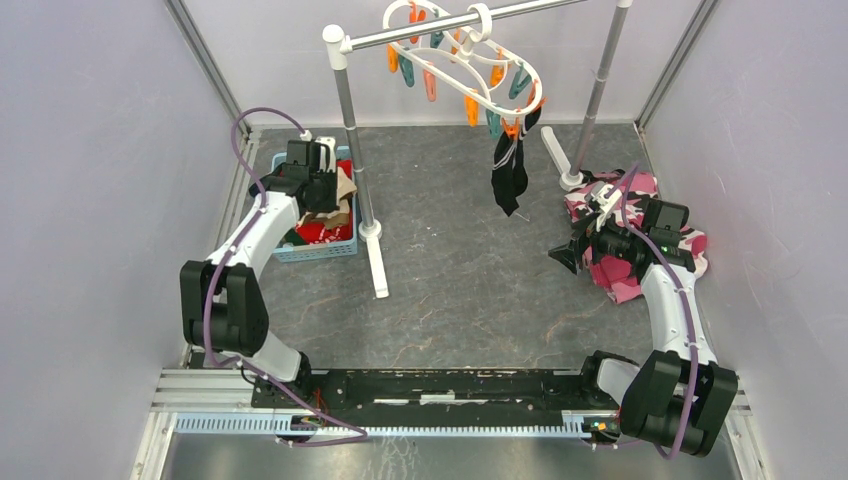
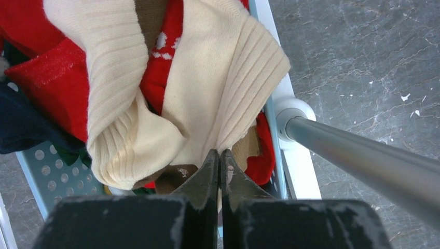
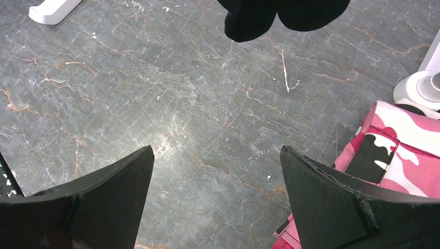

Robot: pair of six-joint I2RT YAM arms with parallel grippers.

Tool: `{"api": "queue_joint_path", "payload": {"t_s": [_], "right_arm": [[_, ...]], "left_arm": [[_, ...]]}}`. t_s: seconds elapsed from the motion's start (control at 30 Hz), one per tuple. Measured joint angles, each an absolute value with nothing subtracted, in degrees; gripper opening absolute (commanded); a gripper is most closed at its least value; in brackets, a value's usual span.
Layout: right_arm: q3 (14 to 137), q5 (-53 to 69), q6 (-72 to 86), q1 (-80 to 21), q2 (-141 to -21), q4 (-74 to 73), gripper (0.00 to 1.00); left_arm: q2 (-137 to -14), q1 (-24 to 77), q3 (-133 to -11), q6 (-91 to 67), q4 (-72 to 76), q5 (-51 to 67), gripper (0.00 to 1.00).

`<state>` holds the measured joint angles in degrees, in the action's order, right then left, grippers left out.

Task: Clip the socks to the hanger
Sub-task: Pick up the sock from the bin.

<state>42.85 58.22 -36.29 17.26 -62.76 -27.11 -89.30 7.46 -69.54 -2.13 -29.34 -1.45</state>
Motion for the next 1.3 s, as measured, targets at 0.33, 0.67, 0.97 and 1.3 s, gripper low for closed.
{"api": "queue_joint_path", "payload": {"t_s": [0.33, 0.67, 0.97, 1.3], "right_arm": [[42.9, 58.2, -36.3, 17.2, -62.8, -27.1, 0.98], [42.9, 58.5, -36.3, 17.2, -62.8, -27.1, 0.98], [42.9, 59.4, -36.4, 17.3, -62.8, -27.1, 0.98], [42.9, 66.1, -43.6, 17.1, -62.7, -31.4, 0.98]], "left_arm": [[-80.5, 7.5, -65.0, -2.1, -26.2, -5.6, 0.02], [-62.4, 7.5, -60.9, -2.2, -17.7, -10.5, 0.02], [-51.7, 7.5, -58.9, -2.3, -16.2, -10.4, 0.02], [-38.7, 7.3, -57.8, -2.1, -14.5, 6.1, 0.02]]}}
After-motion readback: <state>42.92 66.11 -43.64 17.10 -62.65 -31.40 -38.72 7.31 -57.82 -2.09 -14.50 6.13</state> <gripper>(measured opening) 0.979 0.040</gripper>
